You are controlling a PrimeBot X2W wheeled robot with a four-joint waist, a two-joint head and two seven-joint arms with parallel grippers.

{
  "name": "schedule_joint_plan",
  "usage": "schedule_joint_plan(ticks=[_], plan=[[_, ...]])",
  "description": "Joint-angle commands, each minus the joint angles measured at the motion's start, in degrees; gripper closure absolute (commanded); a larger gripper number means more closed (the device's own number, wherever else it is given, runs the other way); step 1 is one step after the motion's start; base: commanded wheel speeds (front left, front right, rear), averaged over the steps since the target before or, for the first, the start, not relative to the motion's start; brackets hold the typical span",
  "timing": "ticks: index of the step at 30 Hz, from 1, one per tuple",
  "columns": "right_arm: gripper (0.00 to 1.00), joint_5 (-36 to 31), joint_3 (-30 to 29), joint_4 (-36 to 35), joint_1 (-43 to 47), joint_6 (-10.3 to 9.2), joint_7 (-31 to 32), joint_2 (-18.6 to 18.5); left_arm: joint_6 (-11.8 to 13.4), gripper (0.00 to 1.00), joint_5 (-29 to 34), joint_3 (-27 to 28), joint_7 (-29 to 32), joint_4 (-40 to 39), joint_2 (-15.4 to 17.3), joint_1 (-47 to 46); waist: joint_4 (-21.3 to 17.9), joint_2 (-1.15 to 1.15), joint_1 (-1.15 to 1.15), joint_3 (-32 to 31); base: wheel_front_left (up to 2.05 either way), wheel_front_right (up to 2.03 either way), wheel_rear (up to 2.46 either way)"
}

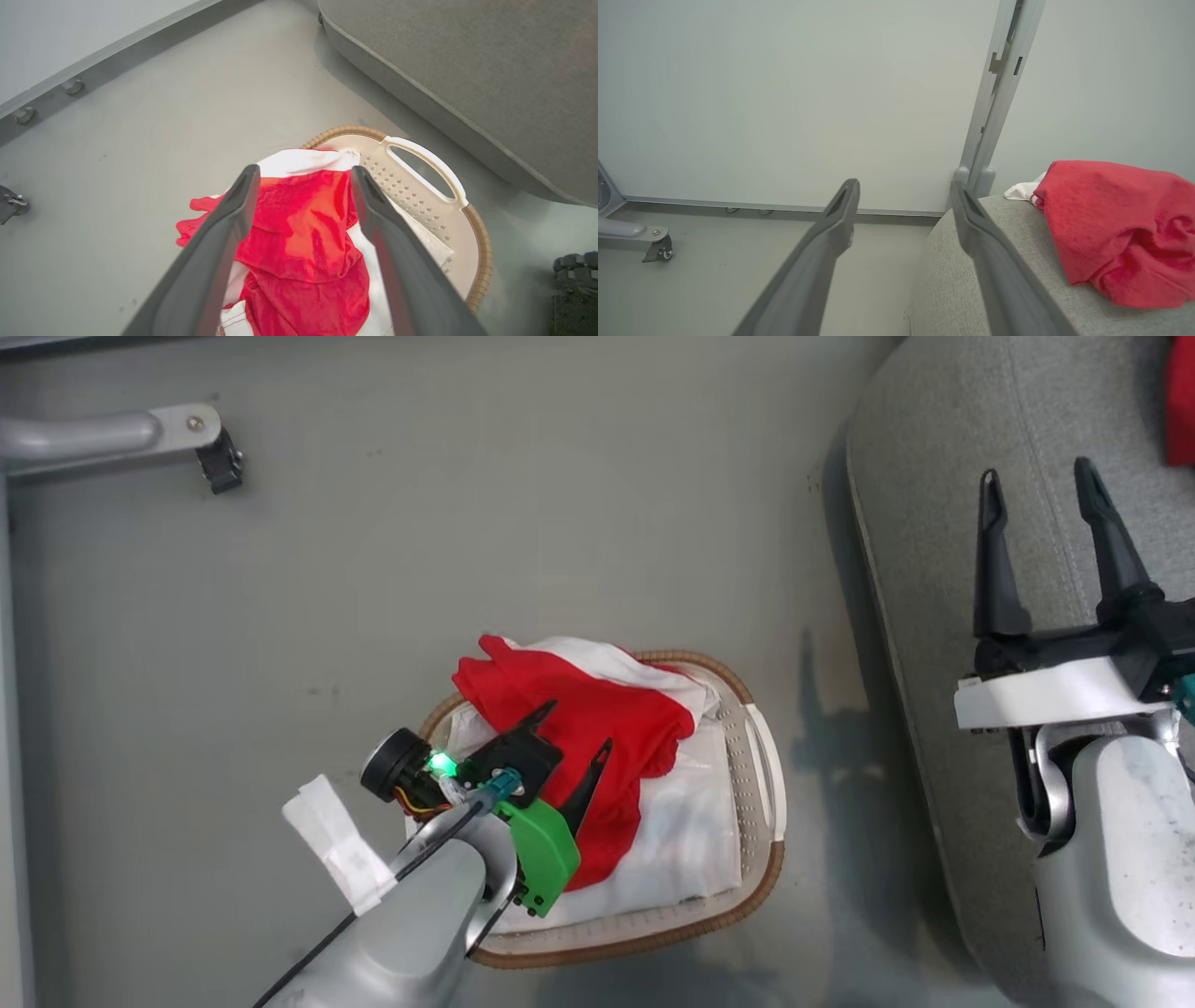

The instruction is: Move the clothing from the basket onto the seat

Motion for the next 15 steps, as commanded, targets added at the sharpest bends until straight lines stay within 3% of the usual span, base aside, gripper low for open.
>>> schedule_joint_plan(ticks=[1, 15], plan=[[0.0, -0.3, -0.3, -1.0, -1.1, -0.08, -0.2, -0.2, 0.1, 0.0, -0.6, -1.7, 0.0, 1.1, -0.2, -1.8, -2.1, 0.0, 0.0, 6.4, 0.0, 0.0, 0.0], [0.0, 1.2, 2.1, -8.9, -9.6, -0.08, -0.2, -0.1, 0.1, 0.0, -5.6, -16.1, 1.6, 9.5, -0.6, -12.0, -6.8, 0.0, 0.0, 19.9, 0.0, 0.0, 0.0]])
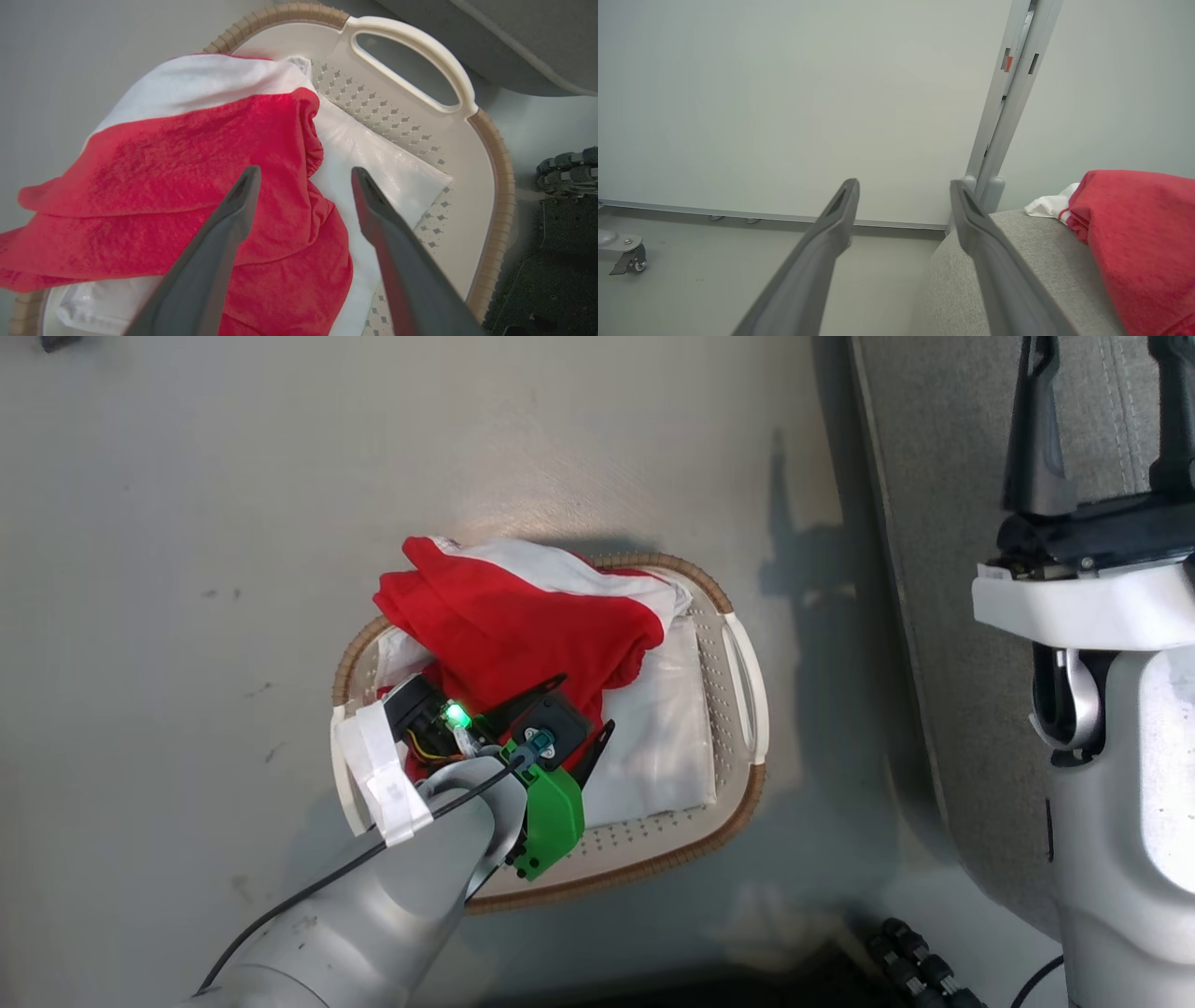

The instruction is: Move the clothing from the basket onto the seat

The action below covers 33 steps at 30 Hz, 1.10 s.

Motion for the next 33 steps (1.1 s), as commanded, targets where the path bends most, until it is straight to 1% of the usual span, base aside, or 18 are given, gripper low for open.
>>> schedule_joint_plan(ticks=[1, 6, 13, 22, 23, 24, 25, 26, 27, 28, 33], plan=[[0.0, 0.4, 0.2, -1.0, -1.2, -0.08, -0.2, -0.1, 0.1, 0.0, -0.8, -0.4, 0.3, 0.3, 0.2, -1.9, -3.5, 0.0, -0.01, 5.9, 0.0, 0.0, 0.0], [0.0, 1.2, 1.2, -3.2, -4.0, -0.08, -0.2, -0.1, 0.5, 0.0, -2.0, -1.9, 0.5, 1.9, 0.2, -4.0, -5.1, 0.0, -0.01, 9.6, 0.0, 0.0, 0.0], [0.0, 2.2, 1.6, -5.0, -6.2, -0.08, -0.2, -0.1, 1.2, 0.0, -3.8, -2.9, 0.6, 4.3, 0.3, -6.6, -6.4, 0.0, -0.01, 13.1, 0.0, 0.0, 0.0], [0.0, 2.6, 1.4, -5.9, -6.7, -0.08, -0.2, -0.1, 4.9, 0.0, -5.1, -3.1, 0.0, 7.6, 0.2, -9.4, -6.6, 0.0, -0.01, 14.4, 0.0, 0.0, 0.0], [0.0, 2.7, 1.5, -5.8, -6.8, -0.08, -0.2, -0.1, 5.4, 0.02, -5.3, -3.1, -0.1, 7.9, 0.2, -9.5, -6.7, 0.0, -0.01, 14.4, 0.0, 0.0, 0.0], [0.0, 2.9, 1.6, -5.8, -6.9, -0.08, -0.2, -0.1, 5.7, 0.22, -5.5, -3.1, 0.0, 8.3, 0.2, -9.6, -6.8, 0.0, -0.01, 14.3, 0.0, 0.0, 0.0], [0.0, 3.0, 1.8, -5.9, -7.0, -0.08, -0.2, -0.1, 6.1, 0.46, -5.8, -3.1, 0.1, 8.7, 0.2, -9.6, -6.8, 0.0, -0.01, 14.3, 0.0, 0.0, 0.0], [0.0, 3.1, 1.9, -6.0, -7.0, -0.08, -0.2, -0.1, 6.3, 0.6, -6.2, -3.0, 0.3, 9.1, 0.2, -9.6, -6.9, 0.0, -0.01, 14.3, 0.0, 0.0, 0.0], [0.0, 3.1, 1.9, -6.0, -7.0, -0.08, -0.2, -0.1, 6.5, 0.81, -6.3, -3.1, 0.3, 9.2, 0.2, -9.6, -7.0, 0.0, -0.01, 14.2, 0.0, 0.0, 0.0], [0.0, 3.2, 2.0, -6.1, -7.1, -0.08, -0.2, -0.1, 6.7, 1.0, -6.7, -3.2, 0.2, 9.3, 0.2, -9.6, -7.0, 0.0, -0.01, 14.2, 0.0, 0.0, 0.0], [0.0, 2.7, 1.5, -5.9, -6.7, -0.08, -0.2, -0.1, 6.5, 1.0, -7.9, -3.5, -0.2, 8.4, 0.2, -8.5, -6.5, 0.0, -0.01, 13.3, 0.0, 0.0, 0.0]])
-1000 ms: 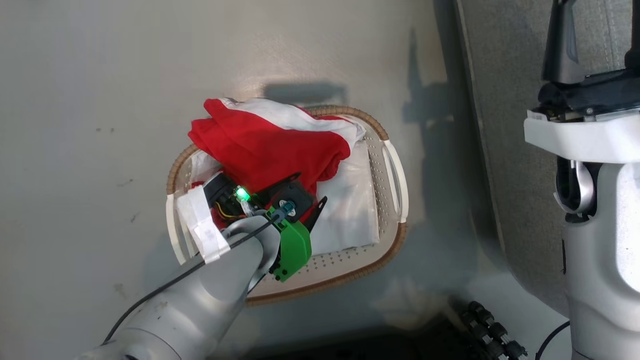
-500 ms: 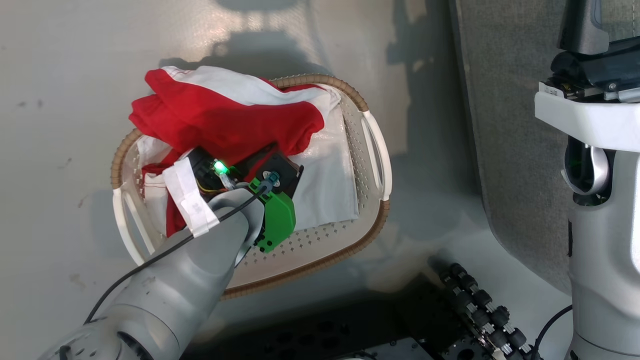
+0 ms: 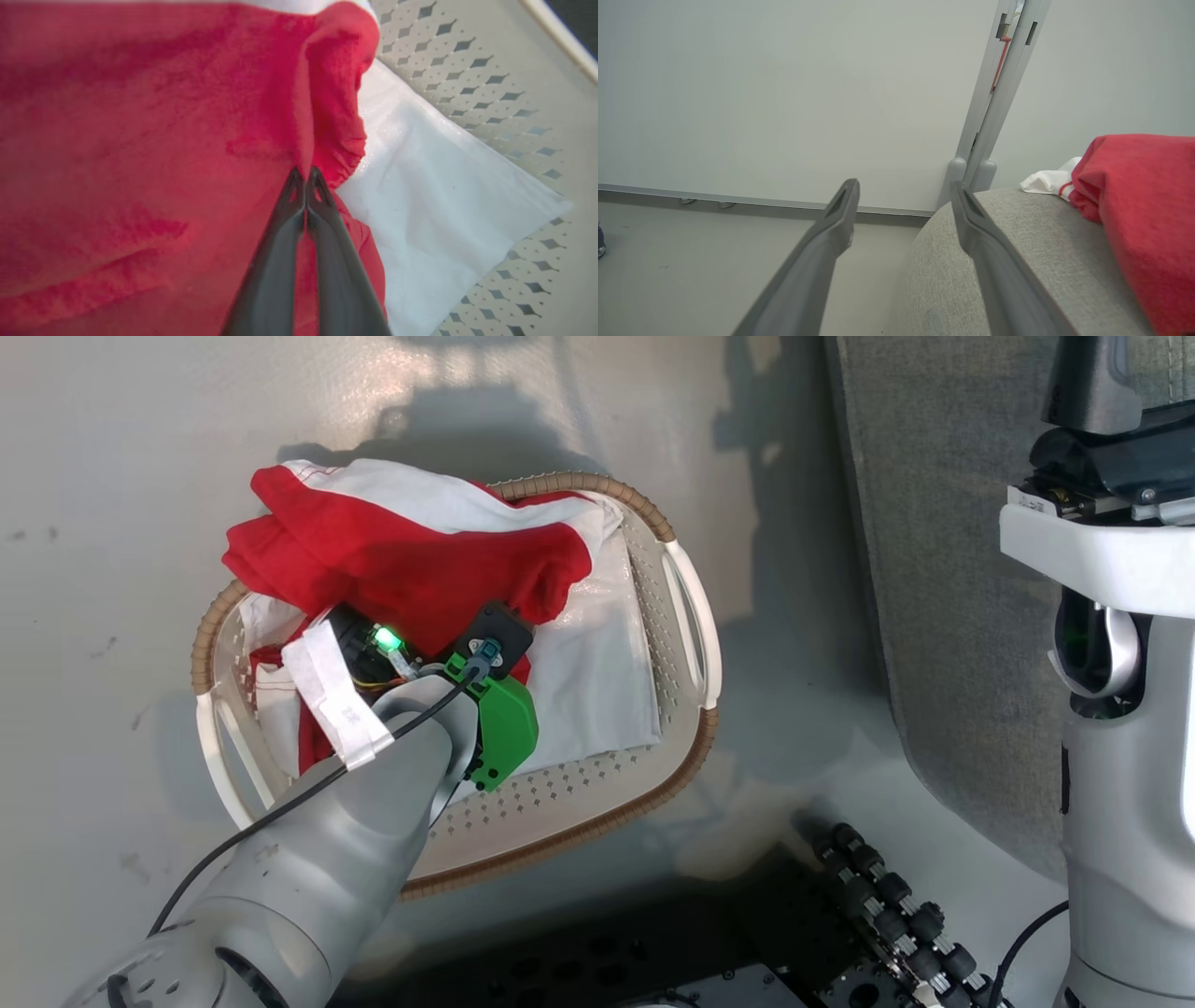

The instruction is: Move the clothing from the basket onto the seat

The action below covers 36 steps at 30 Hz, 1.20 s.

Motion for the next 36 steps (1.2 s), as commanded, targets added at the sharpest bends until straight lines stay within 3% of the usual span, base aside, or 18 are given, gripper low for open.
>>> schedule_joint_plan(ticks=[1, 13, 28, 36], plan=[[0.0, -0.3, -0.3, 0.2, 0.0, -0.08, -0.2, -0.1, 0.1, 1.0, -0.6, -0.2, -0.4, -0.3, 0.2, 0.7, 0.5, 0.0, 0.0, -0.8, 0.0, 0.0, 0.0], [0.0, -2.4, -0.4, 4.9, 3.4, -0.08, -0.2, -0.2, 0.5, 1.0, 0.2, 0.2, -1.6, -7.8, 0.6, 4.7, 4.5, 0.0, 0.0, -9.3, 0.0, 0.0, 0.0], [0.0, -3.4, -1.2, 13.5, 13.7, -0.08, -0.2, -0.2, 3.0, 1.0, 6.0, 12.0, -1.6, -32.4, 10.2, 16.8, 9.6, 0.0, 0.0, -28.6, 0.0, 0.0, 0.0], [0.0, -2.7, 0.3, 19.6, 21.6, -0.08, -0.2, -0.2, 1.8, 1.0, 9.5, 14.7, -1.6, -41.0, 17.3, 16.8, 10.1, 0.0, 0.0, -40.1, 0.0, 0.0, 0.0]])
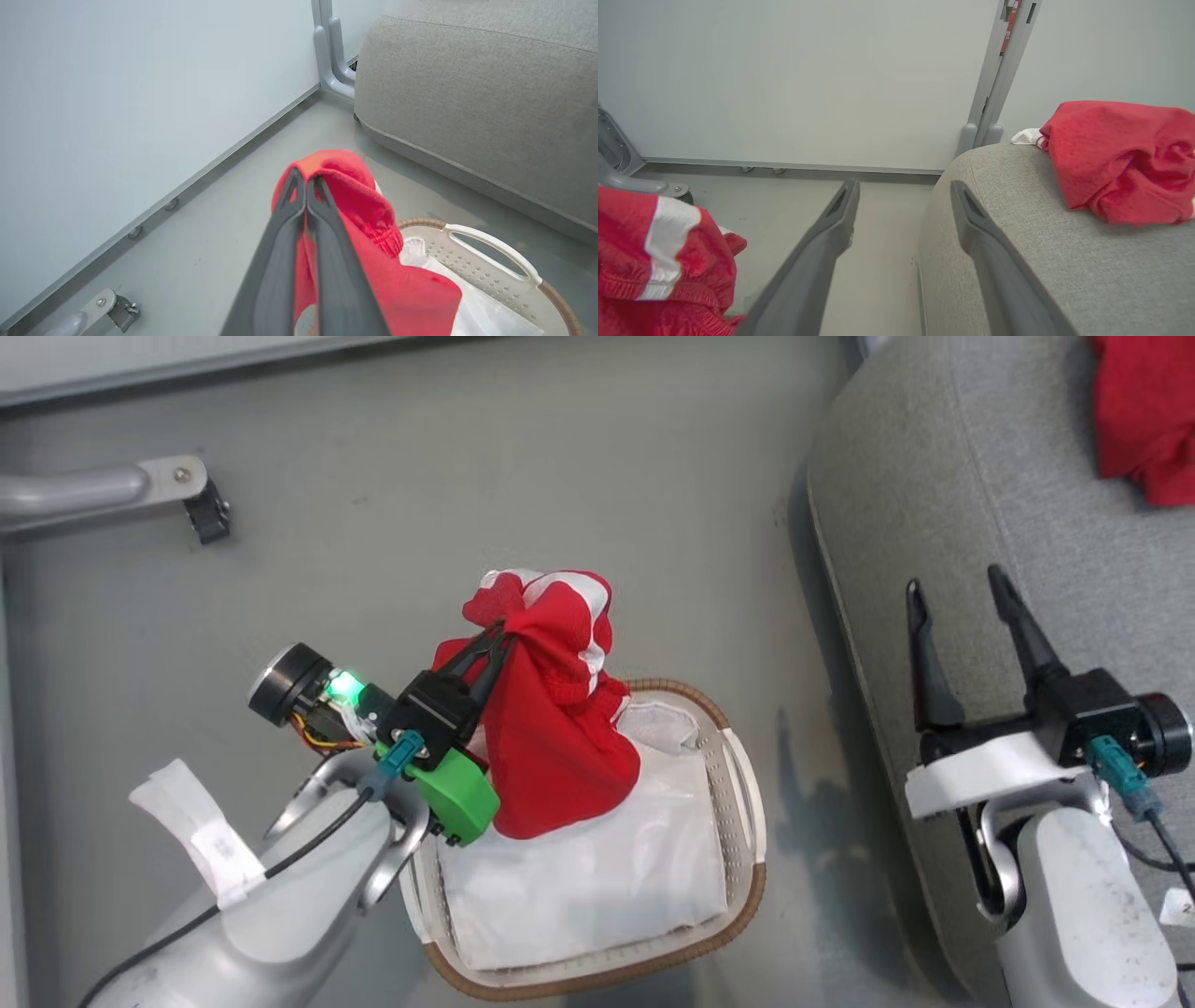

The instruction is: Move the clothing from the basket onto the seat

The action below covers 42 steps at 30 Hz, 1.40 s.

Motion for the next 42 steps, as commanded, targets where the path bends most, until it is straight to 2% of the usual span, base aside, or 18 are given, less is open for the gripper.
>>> schedule_joint_plan(ticks=[1, 9, 18, 24, 33, 42], plan=[[0.0, 0.4, 0.6, 1.0, 2.0, -0.08, -0.2, -0.2, -0.3, 1.0, 0.9, 0.1, 0.1, -1.0, 1.5, -1.0, 1.6, 0.0, 0.01, -9.4, 0.0, 0.0, 0.0], [0.0, 1.3, 4.6, 4.7, 5.4, -0.08, -0.2, -0.2, -1.3, 1.0, 2.6, 1.2, 4.5, -6.4, 7.0, -7.6, 0.2, 0.0, 0.01, -15.0, 0.0, 0.0, 0.0], [0.0, 2.2, 8.7, 6.8, 5.8, -0.08, -0.2, -0.2, -1.4, 1.0, 1.8, 4.7, 8.2, -11.2, 9.8, -15.8, -1.6, 0.0, 0.01, -17.3, 0.0, 0.0, 0.0], [0.0, 3.0, 12.4, 7.4, 5.3, -0.08, -0.2, -0.2, -2.1, 1.0, 1.3, 5.8, 9.1, -10.4, 9.3, -19.8, -2.4, 0.0, 0.01, -18.4, 0.0, 0.0, 0.0], [0.0, 3.1, 17.1, 7.3, 4.0, -0.08, -0.2, -0.2, -2.7, 1.0, 1.7, 3.9, 8.6, -11.0, 7.0, -20.4, -2.4, 0.0, 0.01, -20.7, 0.0, 0.0, 0.0], [0.0, -0.4, 22.9, 12.7, -4.8, -0.08, -0.2, -0.2, -2.7, 1.0, 1.9, 2.5, 7.9, -13.8, 5.8, -20.3, -1.2, 0.0, 0.01, -21.6, 0.0, 0.0, 0.0]])
